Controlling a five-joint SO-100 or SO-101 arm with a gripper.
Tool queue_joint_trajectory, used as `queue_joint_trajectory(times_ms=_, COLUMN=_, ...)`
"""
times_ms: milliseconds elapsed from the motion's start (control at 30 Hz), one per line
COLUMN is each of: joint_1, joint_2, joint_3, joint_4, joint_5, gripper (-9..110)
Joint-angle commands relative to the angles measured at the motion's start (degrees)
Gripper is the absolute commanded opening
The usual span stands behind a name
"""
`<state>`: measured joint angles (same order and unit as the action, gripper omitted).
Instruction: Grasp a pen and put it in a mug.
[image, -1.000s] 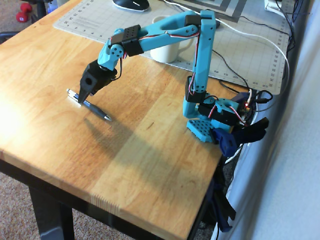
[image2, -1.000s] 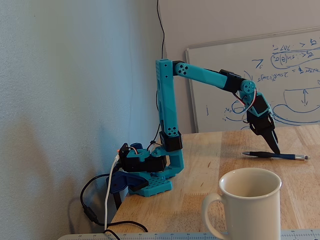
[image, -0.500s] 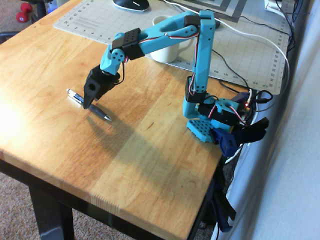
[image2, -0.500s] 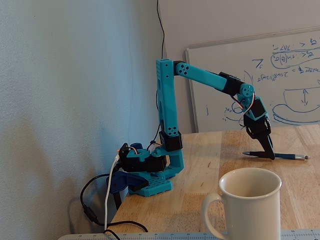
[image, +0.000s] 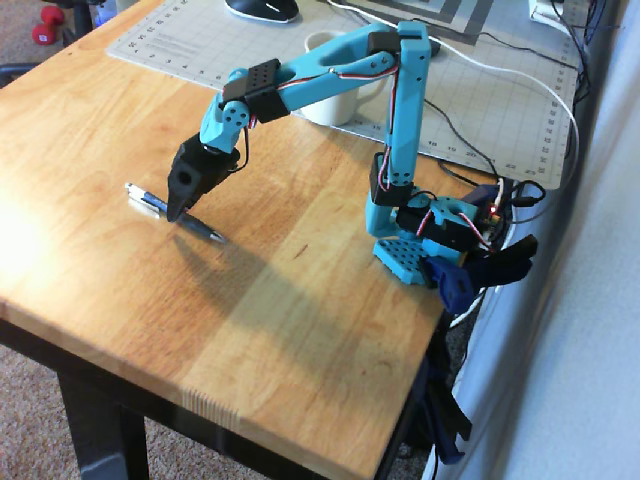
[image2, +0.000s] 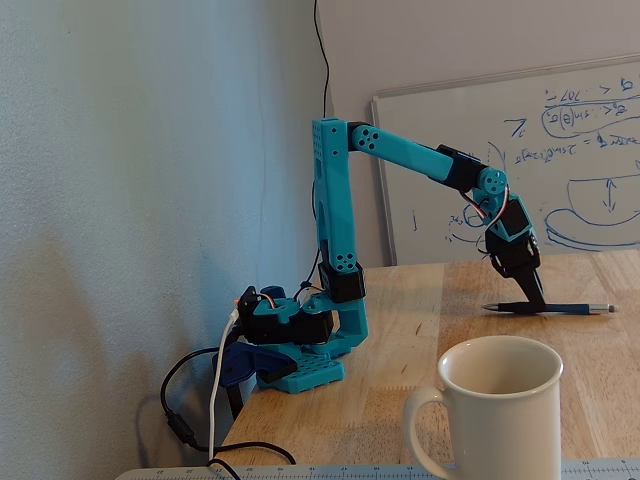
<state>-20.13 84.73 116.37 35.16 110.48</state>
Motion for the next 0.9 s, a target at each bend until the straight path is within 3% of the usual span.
queue_joint_trajectory(times_ms=0, joint_1=0.0, joint_2=1.1, joint_3=-0.4, joint_4=-1.1, joint_5=0.4, gripper=11)
queue_joint_trajectory(times_ms=633, joint_1=0.0, joint_2=-0.1, joint_3=-1.0, joint_4=-1.2, joint_5=0.4, gripper=1)
queue_joint_trajectory(times_ms=867, joint_1=-0.5, joint_2=4.1, joint_3=0.3, joint_4=-8.5, joint_5=0.4, gripper=2)
